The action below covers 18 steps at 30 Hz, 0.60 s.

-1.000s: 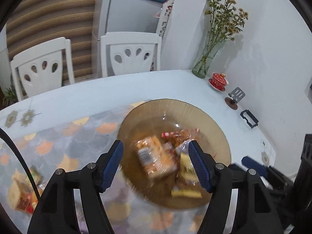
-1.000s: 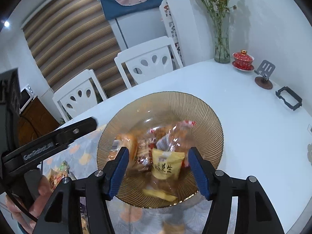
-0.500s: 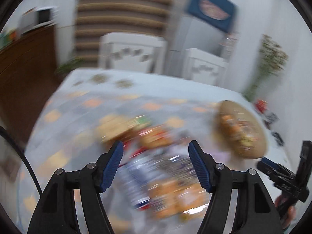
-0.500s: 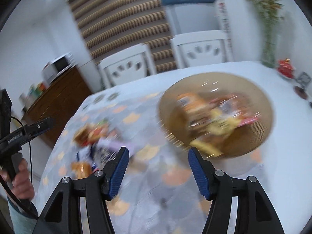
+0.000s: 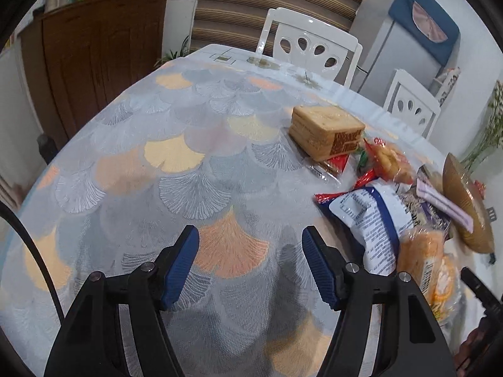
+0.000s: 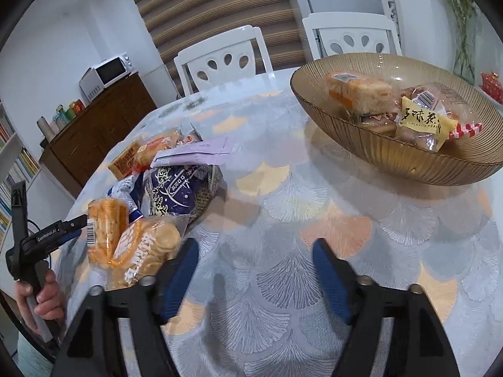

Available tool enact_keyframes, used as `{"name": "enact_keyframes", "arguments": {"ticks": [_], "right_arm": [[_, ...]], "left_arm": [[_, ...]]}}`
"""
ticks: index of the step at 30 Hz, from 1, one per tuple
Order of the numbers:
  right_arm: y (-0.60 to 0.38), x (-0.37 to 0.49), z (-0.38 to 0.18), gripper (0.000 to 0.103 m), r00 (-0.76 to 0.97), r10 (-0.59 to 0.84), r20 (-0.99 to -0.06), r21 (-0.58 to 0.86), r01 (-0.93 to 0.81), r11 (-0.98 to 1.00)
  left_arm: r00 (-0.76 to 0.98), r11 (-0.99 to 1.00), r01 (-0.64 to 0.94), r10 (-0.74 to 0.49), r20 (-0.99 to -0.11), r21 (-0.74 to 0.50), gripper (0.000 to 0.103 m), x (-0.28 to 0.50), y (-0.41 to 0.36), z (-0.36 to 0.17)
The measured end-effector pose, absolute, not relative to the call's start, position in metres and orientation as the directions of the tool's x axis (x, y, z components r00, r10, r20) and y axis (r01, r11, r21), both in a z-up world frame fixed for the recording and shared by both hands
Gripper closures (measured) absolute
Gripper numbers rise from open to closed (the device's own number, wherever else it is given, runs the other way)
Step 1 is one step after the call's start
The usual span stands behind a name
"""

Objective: Organize snacks
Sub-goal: 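Grasp a cracker pack with the left tool while the right tool grasps the round-biscuit bag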

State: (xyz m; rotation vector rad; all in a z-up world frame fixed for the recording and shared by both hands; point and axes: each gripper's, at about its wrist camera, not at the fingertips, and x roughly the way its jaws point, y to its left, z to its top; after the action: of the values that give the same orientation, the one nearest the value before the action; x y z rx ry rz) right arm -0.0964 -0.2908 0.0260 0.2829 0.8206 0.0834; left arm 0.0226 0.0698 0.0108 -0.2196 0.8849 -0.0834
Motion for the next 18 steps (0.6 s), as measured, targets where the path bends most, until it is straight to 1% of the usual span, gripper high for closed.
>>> {"name": "enact_keyframes", "arguments": {"ticks": [2, 7, 10, 13, 14, 16, 17, 18], "right_arm": [[-0.291, -0.096, 0.026, 0.028, 0.685, 0.183, -0.705, 0.284, 0.036, 0.958], [-0.297, -0.099, 0.028, 0.028, 0.692, 0.195, -0.695, 0.31, 0.044, 0.95], [-0.298, -0.101, 0.03, 0.028, 0.698, 0.196, -0.689, 0.317, 0.047, 0.947], [-0.292, -0.106, 0.036, 0.028, 0.695, 0.219, -0.685, 0.326, 0.023, 0.945], [-0.288, -0.108, 0.038, 0.028, 0.691, 0.256, -0.676, 0.355, 0.0, 0.935], [-0.278, -0.11, 0.042, 0.028, 0.679, 0.33, -0.656, 0.413, -0.043, 0.91], [-0.27, -0.109, 0.044, 0.027, 0.67, 0.353, -0.654, 0.423, -0.064, 0.904], [-0.26, -0.108, 0.045, 0.023, 0.661, 0.359, -0.659, 0.414, -0.079, 0.907]], "left_arm": [[0.63, 0.974, -0.004, -0.173, -0.757, -0.225, 0.036, 0.02, 0.071, 0.01], [0.634, 0.964, -0.007, -0.202, -0.747, -0.266, 0.036, 0.019, 0.076, 0.01], [0.628, 0.963, -0.01, -0.204, -0.751, -0.269, 0.036, 0.019, 0.073, 0.012], [0.607, 0.943, 0.055, -0.293, -0.739, -0.328, 0.036, 0.016, 0.063, 0.022], [0.61, 0.929, 0.084, -0.333, -0.719, -0.359, 0.036, 0.013, 0.057, 0.029], [0.607, 0.917, 0.13, -0.375, -0.7, -0.378, 0.036, 0.011, 0.043, 0.039], [0.601, 0.913, 0.154, -0.391, -0.698, -0.378, 0.036, 0.012, 0.033, 0.043], [0.594, 0.911, 0.167, -0.397, -0.7, -0.376, 0.036, 0.013, 0.026, 0.045]]}}
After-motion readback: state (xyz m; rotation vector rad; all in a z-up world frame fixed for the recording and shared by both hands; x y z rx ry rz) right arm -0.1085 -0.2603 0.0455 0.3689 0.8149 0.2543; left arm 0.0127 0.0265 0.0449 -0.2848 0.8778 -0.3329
